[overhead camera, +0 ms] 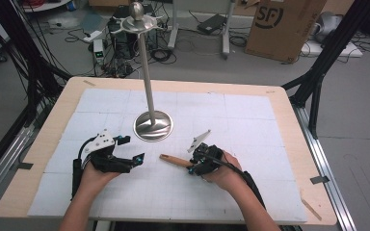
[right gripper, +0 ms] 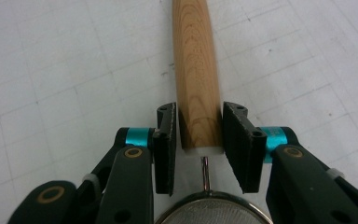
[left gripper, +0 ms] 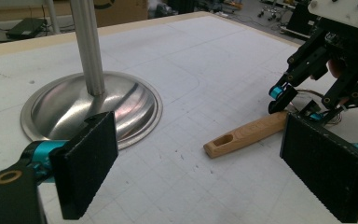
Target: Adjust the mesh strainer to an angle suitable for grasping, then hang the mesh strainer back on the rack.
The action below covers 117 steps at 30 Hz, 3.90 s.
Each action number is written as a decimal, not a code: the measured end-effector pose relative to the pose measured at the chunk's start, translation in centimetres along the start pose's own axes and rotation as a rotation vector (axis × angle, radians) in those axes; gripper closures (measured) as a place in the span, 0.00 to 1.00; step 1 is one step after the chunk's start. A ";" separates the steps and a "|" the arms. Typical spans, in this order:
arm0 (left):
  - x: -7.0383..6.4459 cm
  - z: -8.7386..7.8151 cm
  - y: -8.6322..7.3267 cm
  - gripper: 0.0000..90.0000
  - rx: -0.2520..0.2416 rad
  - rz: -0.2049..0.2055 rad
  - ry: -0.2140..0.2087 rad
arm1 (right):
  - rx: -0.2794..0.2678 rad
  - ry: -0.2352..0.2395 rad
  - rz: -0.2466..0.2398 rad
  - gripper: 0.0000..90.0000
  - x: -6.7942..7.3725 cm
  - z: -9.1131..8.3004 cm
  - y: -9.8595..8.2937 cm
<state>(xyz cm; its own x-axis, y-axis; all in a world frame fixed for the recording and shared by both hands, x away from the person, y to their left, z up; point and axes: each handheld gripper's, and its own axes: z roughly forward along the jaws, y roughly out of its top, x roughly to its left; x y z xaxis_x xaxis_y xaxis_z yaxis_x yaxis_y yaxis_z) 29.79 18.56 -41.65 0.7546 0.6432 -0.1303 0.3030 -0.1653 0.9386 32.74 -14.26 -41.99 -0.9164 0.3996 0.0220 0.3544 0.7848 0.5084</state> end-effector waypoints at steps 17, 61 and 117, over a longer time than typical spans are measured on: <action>0.0 0.0 0.0 0.13 -0.004 0.002 0.000 | 0.127 -0.003 0.005 0.73 0.1 0.5 1.5; 0.1 0.0 0.0 0.13 -0.010 0.001 0.005 | -0.095 -0.085 0.081 0.76 -1.0 -3.5 0.4; -0.2 -0.1 0.1 0.13 -0.011 0.005 0.000 | -0.598 -0.158 0.045 0.76 -3.4 -16.1 5.8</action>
<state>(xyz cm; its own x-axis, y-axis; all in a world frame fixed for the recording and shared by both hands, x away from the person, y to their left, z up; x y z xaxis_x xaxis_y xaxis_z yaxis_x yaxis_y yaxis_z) 29.62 18.54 -41.48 0.7560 0.6425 -0.1252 0.2923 -0.1603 0.9428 34.97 -18.69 -25.28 -0.8482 0.5274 -0.0495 0.1850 0.3825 0.9052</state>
